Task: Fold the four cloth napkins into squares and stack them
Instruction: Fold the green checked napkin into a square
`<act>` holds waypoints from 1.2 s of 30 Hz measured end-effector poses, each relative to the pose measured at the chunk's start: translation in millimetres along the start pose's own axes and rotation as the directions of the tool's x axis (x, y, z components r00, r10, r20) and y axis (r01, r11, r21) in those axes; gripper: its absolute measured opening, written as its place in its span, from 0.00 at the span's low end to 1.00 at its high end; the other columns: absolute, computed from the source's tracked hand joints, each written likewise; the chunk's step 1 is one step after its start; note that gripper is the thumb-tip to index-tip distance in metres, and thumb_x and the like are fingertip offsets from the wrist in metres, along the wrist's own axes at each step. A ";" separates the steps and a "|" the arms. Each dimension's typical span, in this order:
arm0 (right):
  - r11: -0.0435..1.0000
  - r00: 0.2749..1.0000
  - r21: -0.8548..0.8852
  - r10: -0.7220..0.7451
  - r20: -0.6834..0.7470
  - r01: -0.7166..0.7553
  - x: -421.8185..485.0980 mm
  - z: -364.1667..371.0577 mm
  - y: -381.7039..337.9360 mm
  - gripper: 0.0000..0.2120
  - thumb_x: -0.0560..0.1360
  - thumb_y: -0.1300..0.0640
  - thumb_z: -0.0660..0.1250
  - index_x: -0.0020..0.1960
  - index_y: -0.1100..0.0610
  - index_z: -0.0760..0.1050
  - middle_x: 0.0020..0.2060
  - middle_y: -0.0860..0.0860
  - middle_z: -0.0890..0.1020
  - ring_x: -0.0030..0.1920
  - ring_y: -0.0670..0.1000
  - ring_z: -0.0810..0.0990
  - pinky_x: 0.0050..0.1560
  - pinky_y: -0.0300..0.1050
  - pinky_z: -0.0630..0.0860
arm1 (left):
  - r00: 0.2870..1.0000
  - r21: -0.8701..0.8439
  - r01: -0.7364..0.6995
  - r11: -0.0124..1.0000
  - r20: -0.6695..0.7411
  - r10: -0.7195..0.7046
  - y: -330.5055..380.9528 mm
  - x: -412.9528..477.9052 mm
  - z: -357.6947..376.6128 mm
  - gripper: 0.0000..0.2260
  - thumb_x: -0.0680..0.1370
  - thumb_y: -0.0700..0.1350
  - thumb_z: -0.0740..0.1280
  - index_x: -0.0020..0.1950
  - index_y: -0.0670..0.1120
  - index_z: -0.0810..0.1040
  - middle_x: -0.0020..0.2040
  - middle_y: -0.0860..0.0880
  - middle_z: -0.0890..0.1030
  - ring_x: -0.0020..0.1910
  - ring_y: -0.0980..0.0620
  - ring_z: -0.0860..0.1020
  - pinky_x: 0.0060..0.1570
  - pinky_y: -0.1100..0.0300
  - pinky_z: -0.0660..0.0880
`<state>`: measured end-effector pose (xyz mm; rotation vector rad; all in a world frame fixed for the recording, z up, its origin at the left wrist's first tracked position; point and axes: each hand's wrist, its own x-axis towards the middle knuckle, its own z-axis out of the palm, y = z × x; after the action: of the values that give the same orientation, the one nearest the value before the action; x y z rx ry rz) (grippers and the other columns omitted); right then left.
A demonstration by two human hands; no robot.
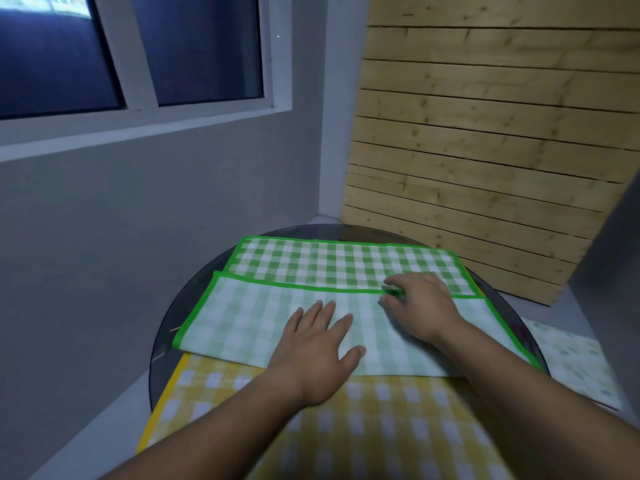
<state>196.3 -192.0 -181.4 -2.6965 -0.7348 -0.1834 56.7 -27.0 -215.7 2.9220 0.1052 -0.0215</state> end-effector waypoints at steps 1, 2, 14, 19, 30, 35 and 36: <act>0.999 0.999 0.029 -0.042 0.015 0.042 -8.7 -2.0 -12.3 0.18 0.78 0.44 0.62 0.65 0.47 0.76 0.63 0.47 0.78 0.67 0.54 0.70 0.70 0.50 0.61 | 1.000 0.005 -0.002 1.000 -0.001 0.002 0.0 0.1 0.1 0.29 0.81 0.65 0.46 0.81 0.57 0.50 0.82 0.51 0.45 0.80 0.52 0.40 0.78 0.49 0.39; 0.993 0.995 0.066 -0.099 0.032 0.096 -19.6 -2.1 -23.6 0.18 0.79 0.45 0.61 0.66 0.48 0.75 0.64 0.47 0.77 0.68 0.53 0.69 0.70 0.49 0.61 | 1.000 0.009 -0.004 1.000 -0.005 0.004 0.0 0.0 0.2 0.30 0.81 0.65 0.46 0.81 0.57 0.50 0.82 0.50 0.46 0.80 0.52 0.40 0.78 0.48 0.39; 0.991 0.976 0.130 -0.013 0.216 -0.016 -103.7 10.9 -30.0 0.25 0.81 0.42 0.57 0.76 0.45 0.62 0.79 0.45 0.56 0.79 0.47 0.48 0.78 0.48 0.45 | 0.999 0.006 -0.018 1.000 0.034 0.018 0.4 -1.0 -2.0 0.29 0.82 0.63 0.44 0.82 0.55 0.48 0.82 0.49 0.43 0.80 0.51 0.38 0.77 0.46 0.38; 0.995 0.968 0.076 0.037 0.250 -0.058 -97.2 11.8 -30.1 0.29 0.79 0.37 0.56 0.77 0.43 0.58 0.80 0.47 0.51 0.80 0.49 0.44 0.78 0.49 0.43 | 0.998 0.014 -0.023 1.000 0.056 0.022 -1.3 -0.7 -1.8 0.32 0.80 0.67 0.44 0.82 0.55 0.46 0.82 0.49 0.42 0.80 0.51 0.37 0.77 0.46 0.37; 0.999 0.942 0.023 0.025 0.334 -0.035 -99.1 5.7 -30.2 0.28 0.81 0.38 0.51 0.79 0.41 0.51 0.80 0.46 0.45 0.79 0.48 0.39 0.77 0.52 0.37 | 0.990 0.075 0.109 0.991 0.085 -0.115 -54.6 -33.2 -17.7 0.38 0.74 0.75 0.43 0.81 0.60 0.42 0.81 0.53 0.38 0.79 0.52 0.35 0.77 0.45 0.36; 0.999 0.937 0.022 0.022 0.349 -0.032 -99.2 4.1 -31.2 0.28 0.81 0.38 0.51 0.79 0.42 0.51 0.80 0.46 0.46 0.79 0.49 0.40 0.78 0.53 0.38 | 0.969 0.055 0.241 0.969 0.052 -0.244 -81.8 -49.6 -24.8 0.42 0.72 0.78 0.45 0.81 0.58 0.44 0.82 0.52 0.41 0.80 0.49 0.38 0.77 0.45 0.38; 0.999 0.936 0.022 0.022 0.352 -0.032 -99.5 4.1 -31.7 0.28 0.81 0.38 0.52 0.79 0.42 0.52 0.80 0.46 0.46 0.79 0.49 0.40 0.78 0.53 0.38 | 0.964 0.033 0.257 0.966 0.056 -0.259 -84.3 -49.1 -27.2 0.44 0.71 0.79 0.47 0.81 0.58 0.46 0.82 0.52 0.41 0.80 0.49 0.39 0.78 0.45 0.38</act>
<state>94.9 -211.6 -197.0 -2.7424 -0.7895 0.3239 1.8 57.6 -206.3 2.9082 0.4790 -0.1524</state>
